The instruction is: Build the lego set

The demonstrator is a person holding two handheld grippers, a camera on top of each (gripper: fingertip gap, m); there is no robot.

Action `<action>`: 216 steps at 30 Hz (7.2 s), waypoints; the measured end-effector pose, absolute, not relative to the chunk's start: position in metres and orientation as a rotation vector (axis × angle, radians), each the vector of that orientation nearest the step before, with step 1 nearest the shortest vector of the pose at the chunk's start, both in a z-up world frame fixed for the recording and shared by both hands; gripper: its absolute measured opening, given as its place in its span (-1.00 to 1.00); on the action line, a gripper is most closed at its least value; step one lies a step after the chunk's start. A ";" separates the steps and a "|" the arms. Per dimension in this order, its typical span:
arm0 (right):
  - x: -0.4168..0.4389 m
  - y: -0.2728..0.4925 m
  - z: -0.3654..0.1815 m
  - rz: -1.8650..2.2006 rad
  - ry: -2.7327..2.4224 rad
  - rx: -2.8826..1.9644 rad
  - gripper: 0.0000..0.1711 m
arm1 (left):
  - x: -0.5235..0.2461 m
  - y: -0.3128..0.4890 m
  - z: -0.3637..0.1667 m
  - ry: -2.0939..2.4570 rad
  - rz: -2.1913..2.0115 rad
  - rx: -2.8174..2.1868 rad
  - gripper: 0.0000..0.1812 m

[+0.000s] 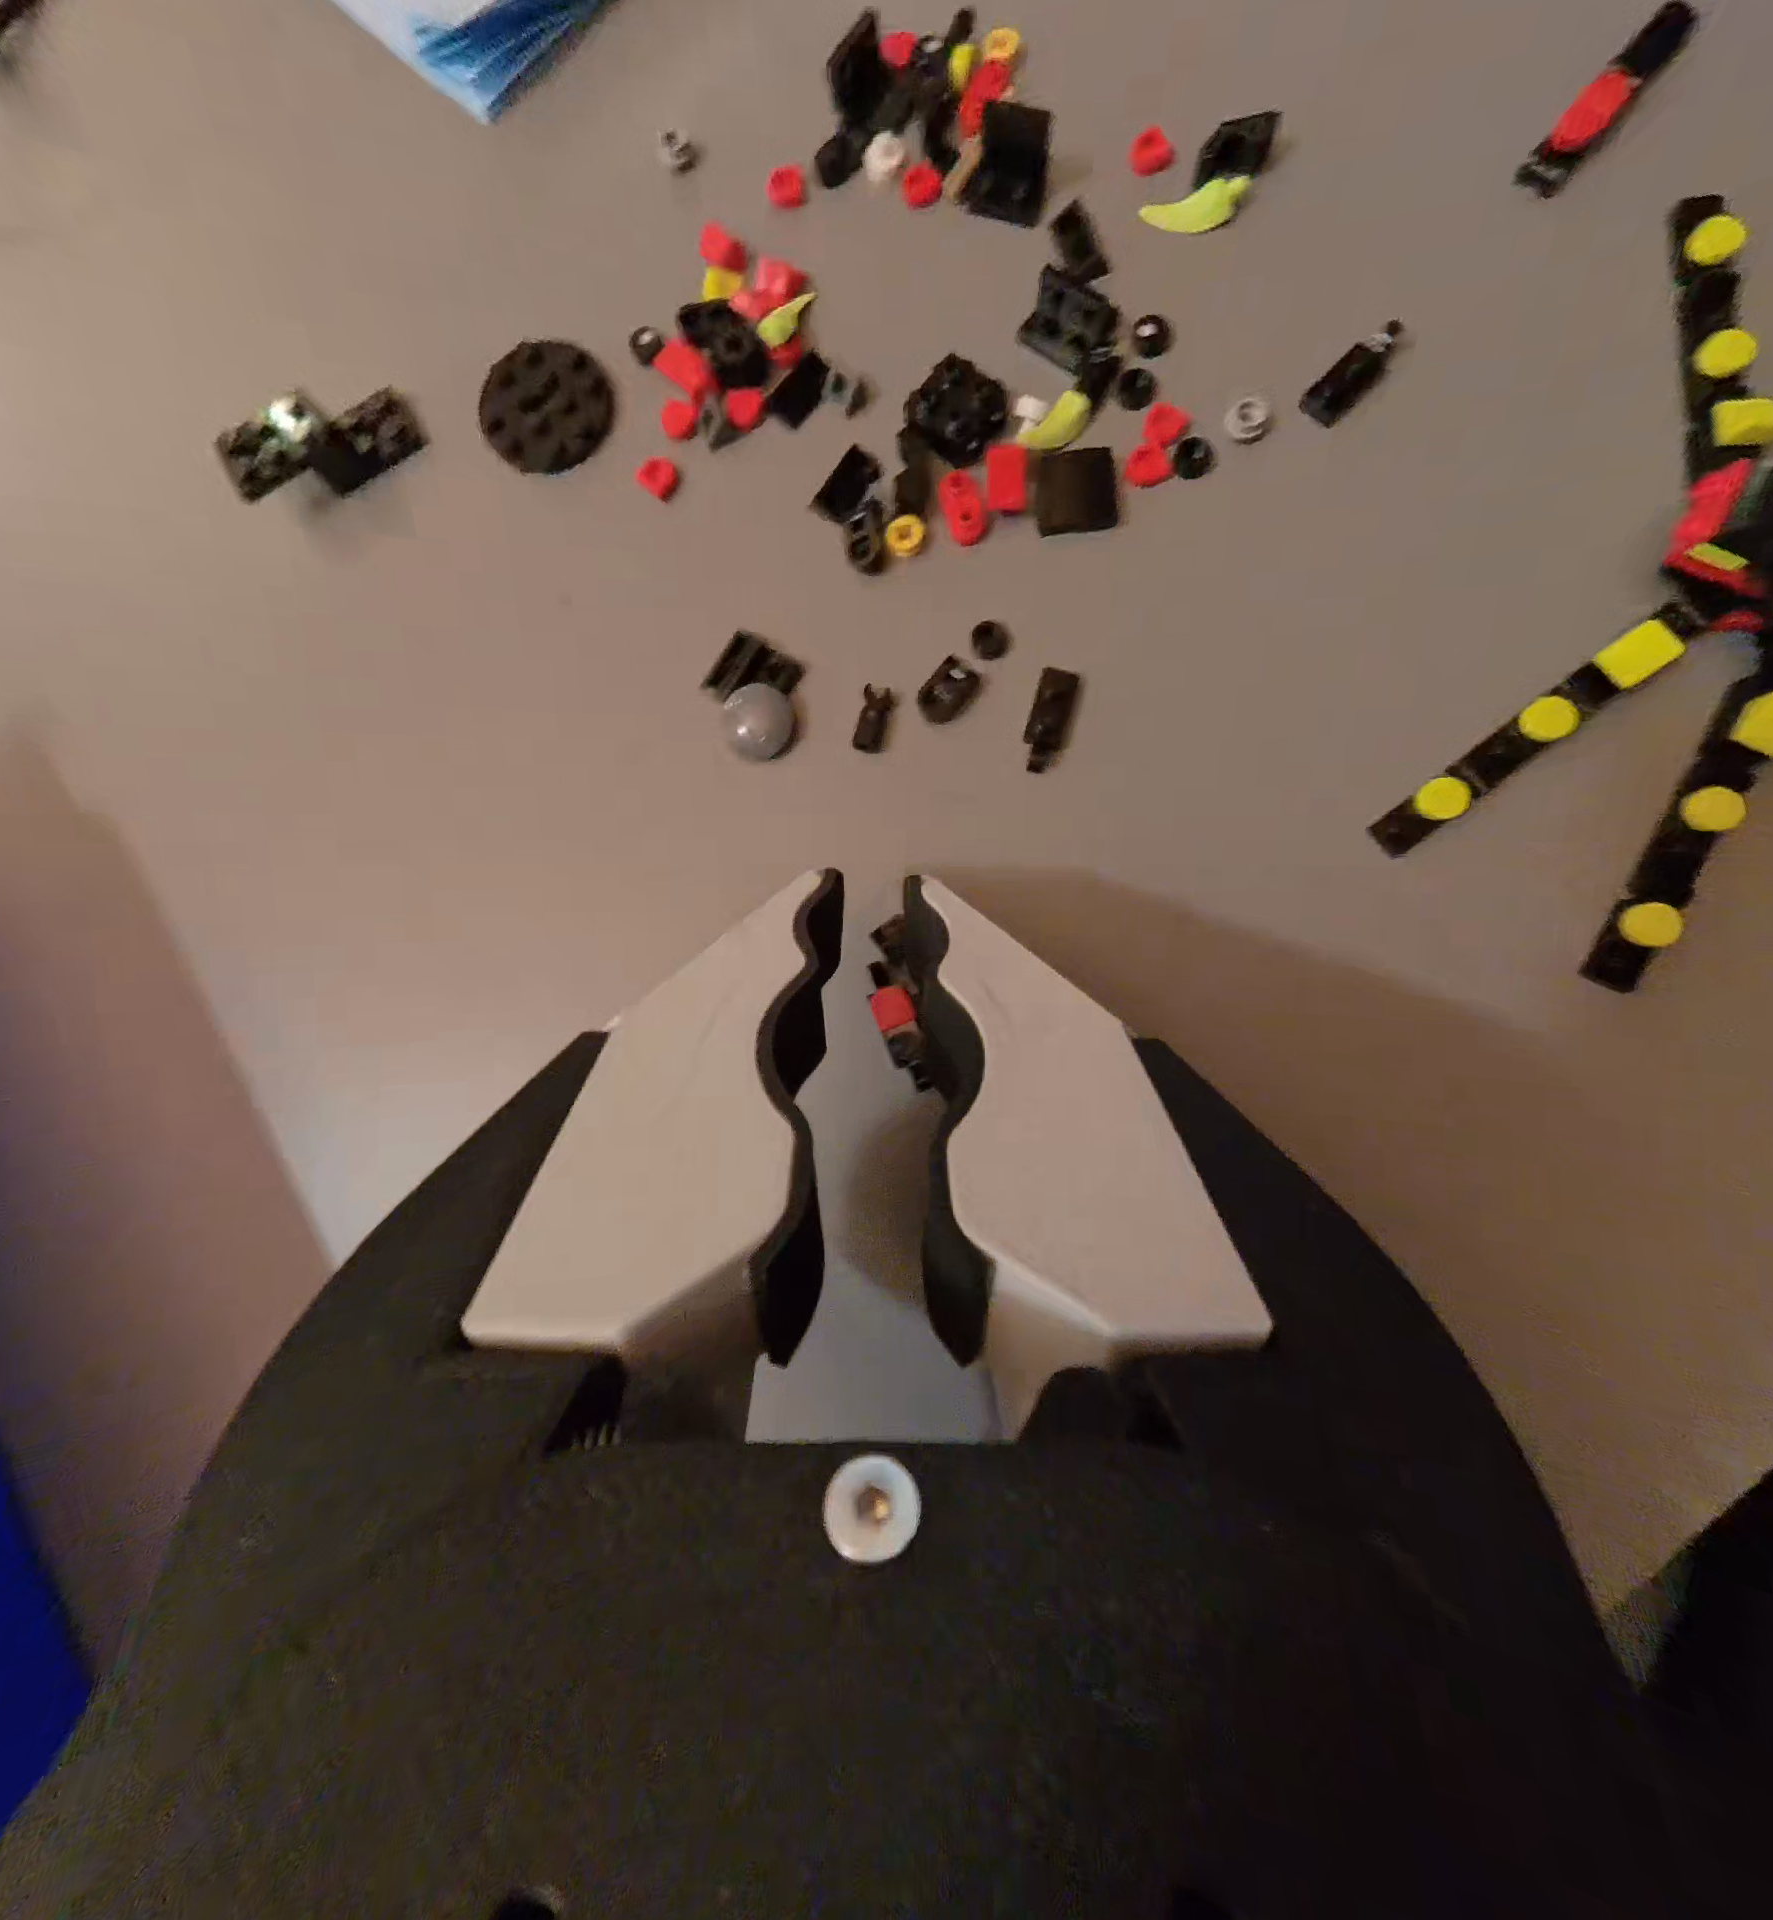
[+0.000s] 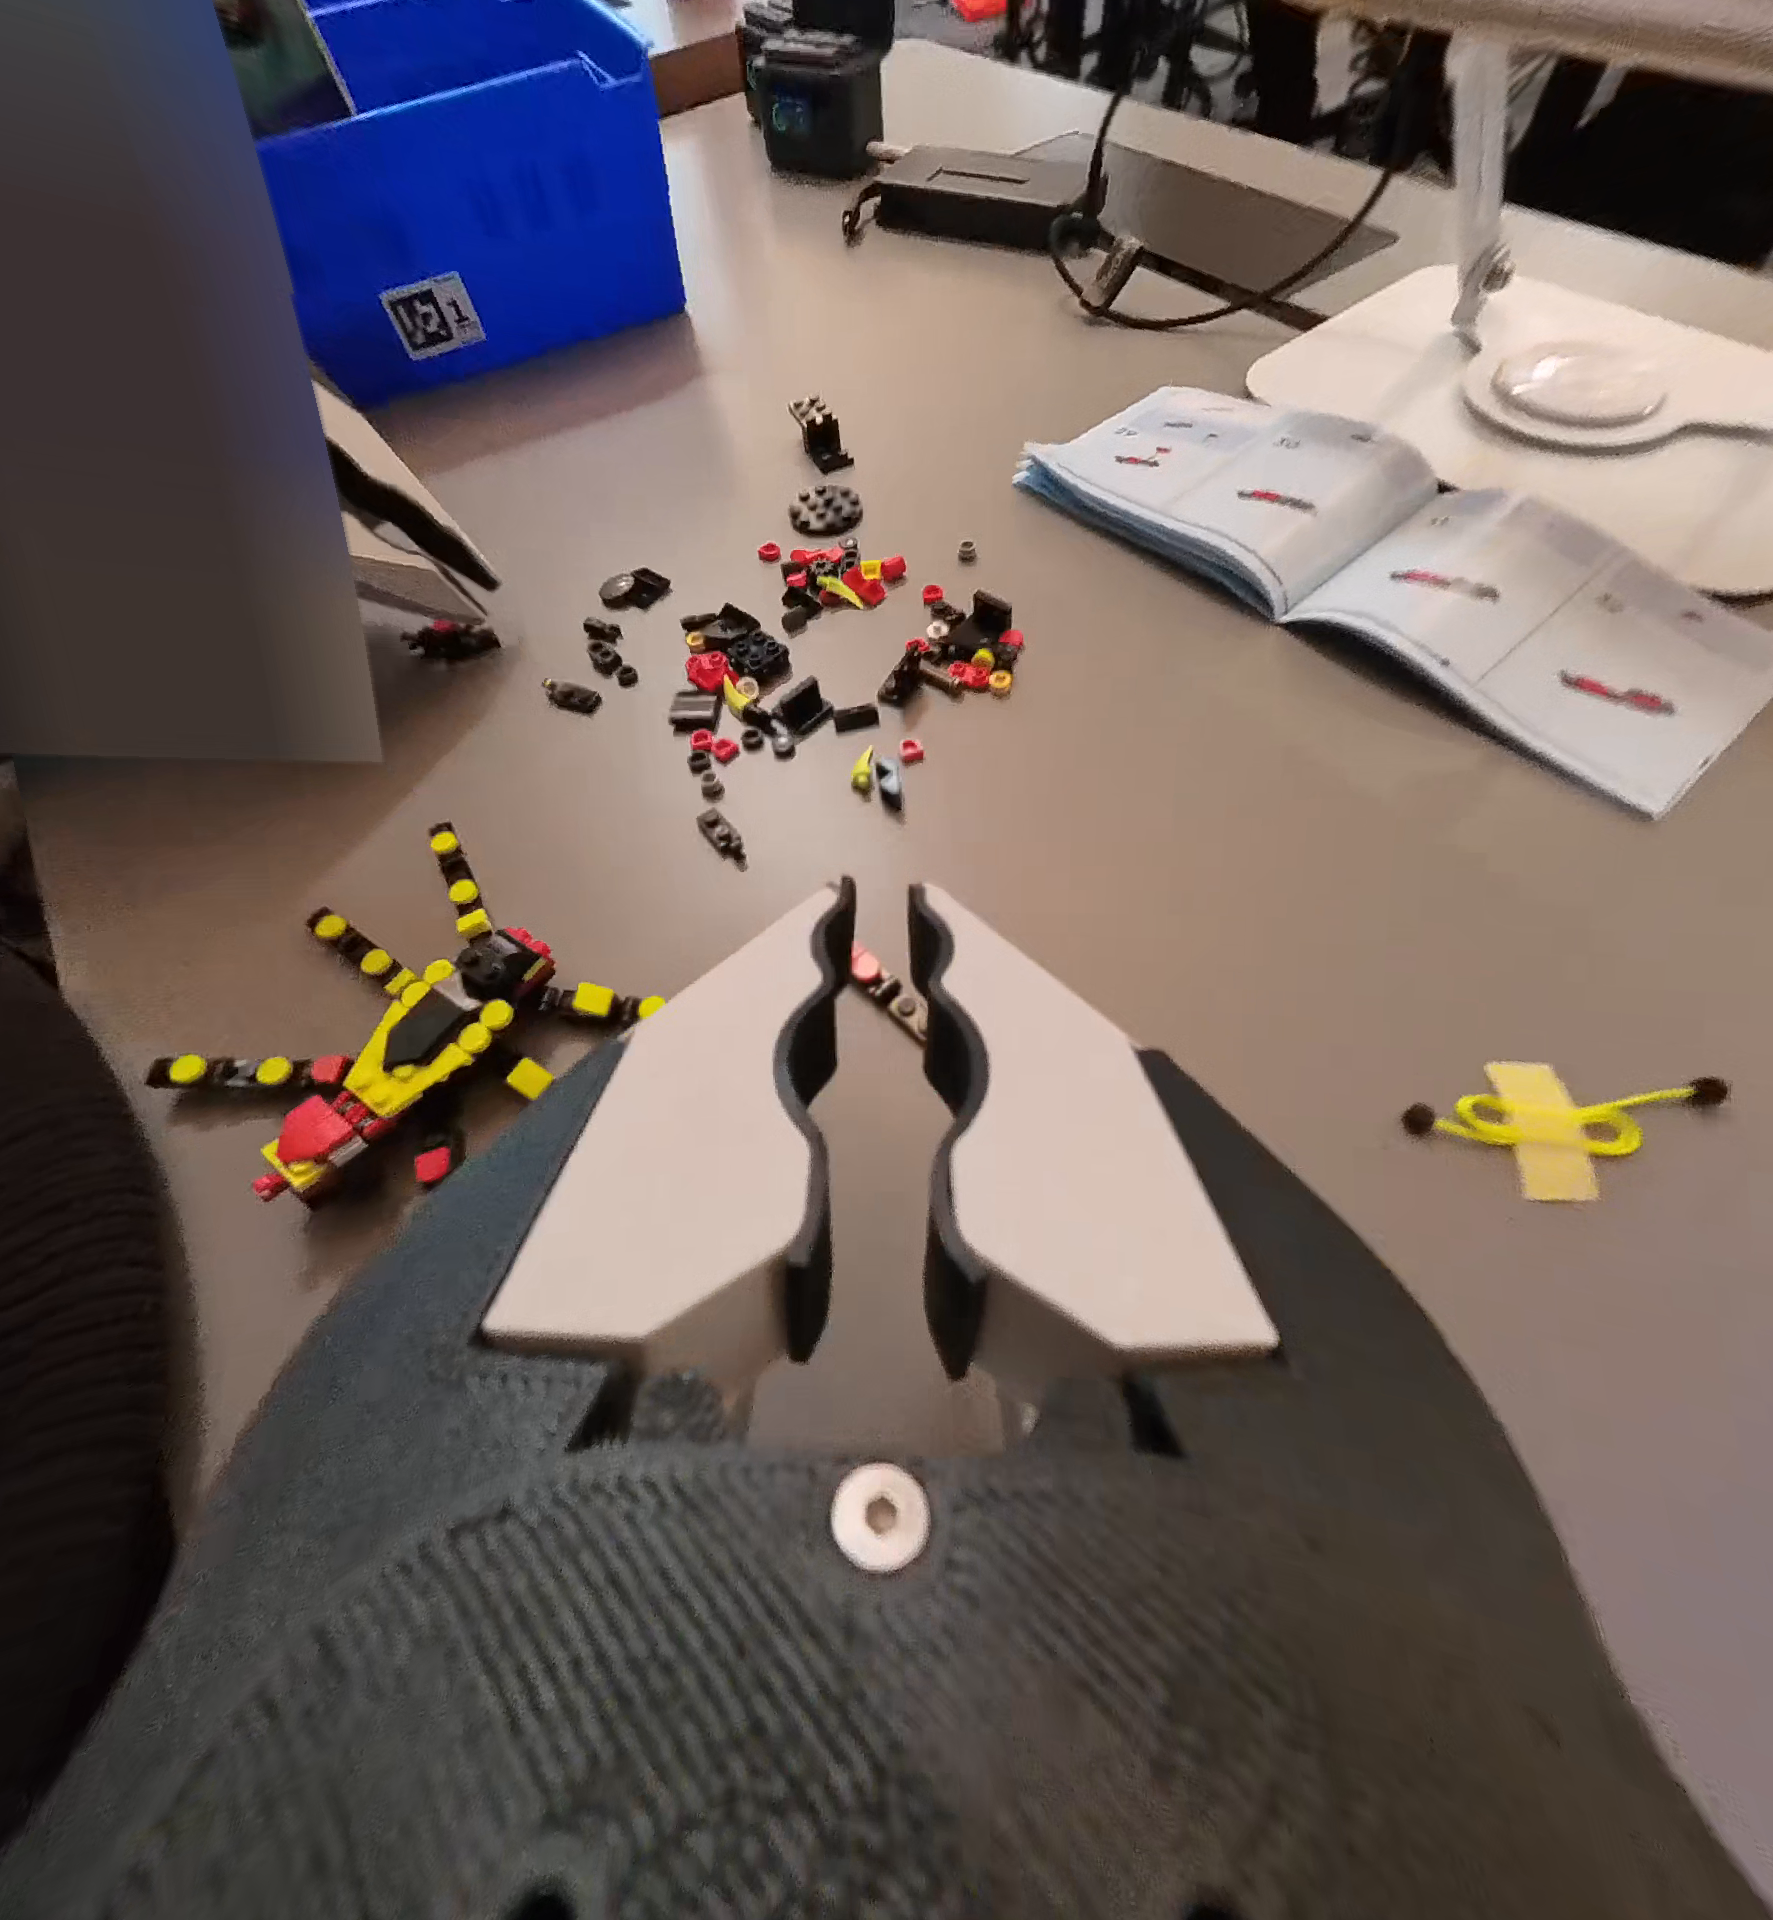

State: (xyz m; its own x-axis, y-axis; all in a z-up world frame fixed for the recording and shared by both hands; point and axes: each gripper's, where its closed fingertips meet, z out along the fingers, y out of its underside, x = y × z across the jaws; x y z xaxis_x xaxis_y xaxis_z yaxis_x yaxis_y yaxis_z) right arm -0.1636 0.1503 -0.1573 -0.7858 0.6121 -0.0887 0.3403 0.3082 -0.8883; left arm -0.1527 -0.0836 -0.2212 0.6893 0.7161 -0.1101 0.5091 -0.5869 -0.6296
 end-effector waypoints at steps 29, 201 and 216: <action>-0.157 0.163 -0.139 1.582 -2.243 -0.939 -0.89 | -0.144 -0.018 -0.187 -0.770 0.333 -2.213 -0.93; -0.147 0.167 -0.166 1.537 -2.259 -0.587 -0.75 | -0.152 0.041 -0.183 -0.729 -0.241 -1.814 -0.78; -0.150 0.164 -0.182 1.525 -2.316 -0.644 -0.54 | -0.158 0.038 -0.189 -0.752 -0.224 -1.830 -0.77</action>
